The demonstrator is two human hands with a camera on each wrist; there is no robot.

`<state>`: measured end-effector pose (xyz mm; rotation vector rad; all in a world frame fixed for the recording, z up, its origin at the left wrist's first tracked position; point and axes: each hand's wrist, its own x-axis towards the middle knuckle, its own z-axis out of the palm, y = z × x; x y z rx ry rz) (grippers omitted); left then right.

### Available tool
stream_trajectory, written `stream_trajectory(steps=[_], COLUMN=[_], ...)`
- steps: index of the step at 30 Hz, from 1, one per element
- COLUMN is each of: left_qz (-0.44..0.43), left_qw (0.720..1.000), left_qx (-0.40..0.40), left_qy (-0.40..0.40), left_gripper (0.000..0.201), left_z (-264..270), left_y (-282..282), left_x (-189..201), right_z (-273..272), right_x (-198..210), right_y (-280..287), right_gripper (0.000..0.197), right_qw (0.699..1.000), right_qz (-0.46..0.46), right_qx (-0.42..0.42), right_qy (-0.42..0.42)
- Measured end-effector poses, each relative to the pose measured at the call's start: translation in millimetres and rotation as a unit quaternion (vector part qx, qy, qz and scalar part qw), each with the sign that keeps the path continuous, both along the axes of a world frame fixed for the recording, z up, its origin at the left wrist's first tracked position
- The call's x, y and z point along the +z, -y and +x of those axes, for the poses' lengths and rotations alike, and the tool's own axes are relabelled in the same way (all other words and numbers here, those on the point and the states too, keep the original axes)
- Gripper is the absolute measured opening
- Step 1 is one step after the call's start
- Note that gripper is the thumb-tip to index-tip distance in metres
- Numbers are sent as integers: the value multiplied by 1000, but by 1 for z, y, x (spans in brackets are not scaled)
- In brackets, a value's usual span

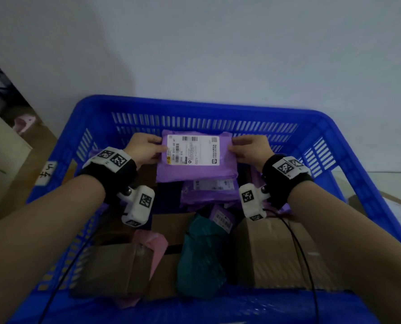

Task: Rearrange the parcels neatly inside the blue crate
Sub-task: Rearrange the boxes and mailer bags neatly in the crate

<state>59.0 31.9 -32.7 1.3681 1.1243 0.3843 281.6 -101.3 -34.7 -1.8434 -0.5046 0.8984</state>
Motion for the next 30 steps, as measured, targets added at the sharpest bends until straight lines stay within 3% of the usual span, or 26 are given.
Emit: stream_trajectory(steps=[8,11,16,20,22,26,30], left_qz=[-79,-101,-141,-152,-142,-84,-205], left_qw=[994,989,981,978,977,973,959], left_qx=[1,-19,-52,-75,-86,-104,-116], left_qy=[-82,-106,-124,-124,-131,-190,-158], left_gripper=[38,37,34,34,38,53,56], left_z=[26,36,51,57,60,63,66], left_y=[3,3,8,13,14,15,23], left_x=[-52,-67,-87,-94,-96,-98,-102], right_z=[25,32,36,29,25,14,4], right_x=[-40,-48,-62,-56,-51,-44,-50], right_y=[-8,-14,-25,-28,-31,-35,-36], right_gripper=[37,30,13,35,50,60,85], right_qw=[973,943,913,886,862,806,717], right_qz=[-206,-285,-364,-389,-408,-422,-446], right_qx=[107,164,177,229,272,365,474], right_qy=[12,45,55,101,131,197,250])
